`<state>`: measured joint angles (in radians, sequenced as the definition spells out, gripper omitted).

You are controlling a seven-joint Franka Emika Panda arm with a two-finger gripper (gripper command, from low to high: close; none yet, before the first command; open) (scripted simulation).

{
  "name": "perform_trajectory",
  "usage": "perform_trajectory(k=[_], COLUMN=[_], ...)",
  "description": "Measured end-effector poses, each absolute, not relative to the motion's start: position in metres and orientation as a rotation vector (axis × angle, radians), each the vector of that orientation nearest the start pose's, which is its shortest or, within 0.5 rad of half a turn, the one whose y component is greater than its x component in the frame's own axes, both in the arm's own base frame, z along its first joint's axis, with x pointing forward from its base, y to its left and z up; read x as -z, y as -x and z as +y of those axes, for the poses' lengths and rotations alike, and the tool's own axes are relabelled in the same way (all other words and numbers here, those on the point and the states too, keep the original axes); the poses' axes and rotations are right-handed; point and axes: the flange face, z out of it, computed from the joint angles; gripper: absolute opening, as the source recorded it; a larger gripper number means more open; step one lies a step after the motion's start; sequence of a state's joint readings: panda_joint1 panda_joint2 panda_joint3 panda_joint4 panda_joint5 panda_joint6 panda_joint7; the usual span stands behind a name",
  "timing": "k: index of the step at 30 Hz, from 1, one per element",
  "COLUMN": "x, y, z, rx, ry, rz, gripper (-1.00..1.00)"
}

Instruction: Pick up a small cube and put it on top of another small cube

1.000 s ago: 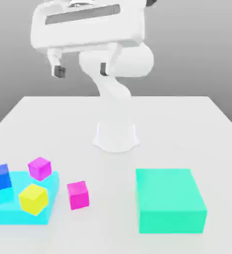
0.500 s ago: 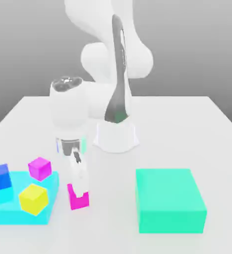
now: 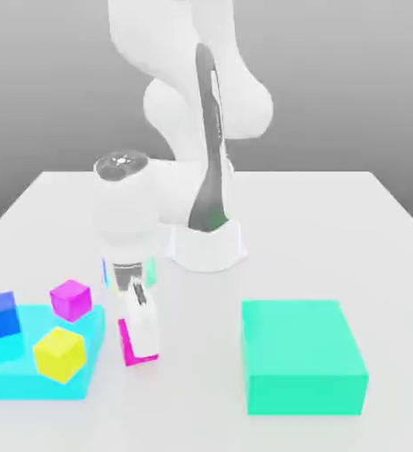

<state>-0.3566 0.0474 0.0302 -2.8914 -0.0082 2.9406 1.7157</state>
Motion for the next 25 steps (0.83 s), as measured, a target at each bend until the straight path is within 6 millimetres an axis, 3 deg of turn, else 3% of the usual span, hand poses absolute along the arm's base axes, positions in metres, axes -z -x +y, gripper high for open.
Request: perform_trajectory(k=[2,6,11,13,17,18,25], x=[-0.195,-0.236,-0.29,-0.283,-0.244,-0.238,-0.238], y=[-0.325,-0.312,-0.279,-0.274,-0.272,-0.271,-0.271], z=[-0.112,-0.16,-0.216,-0.224,-0.226,-0.225,-0.225], rx=[0.003,0.008,0.003,0.002,0.002,0.002,0.001], ry=[1.638,1.393,1.033,0.982,0.967,0.966,0.966], rz=[2.68,2.82,2.967,2.983,2.988,2.988,2.989], gripper=[-1.0,-1.0,-1.0,-1.0,-1.0,1.0,1.0])
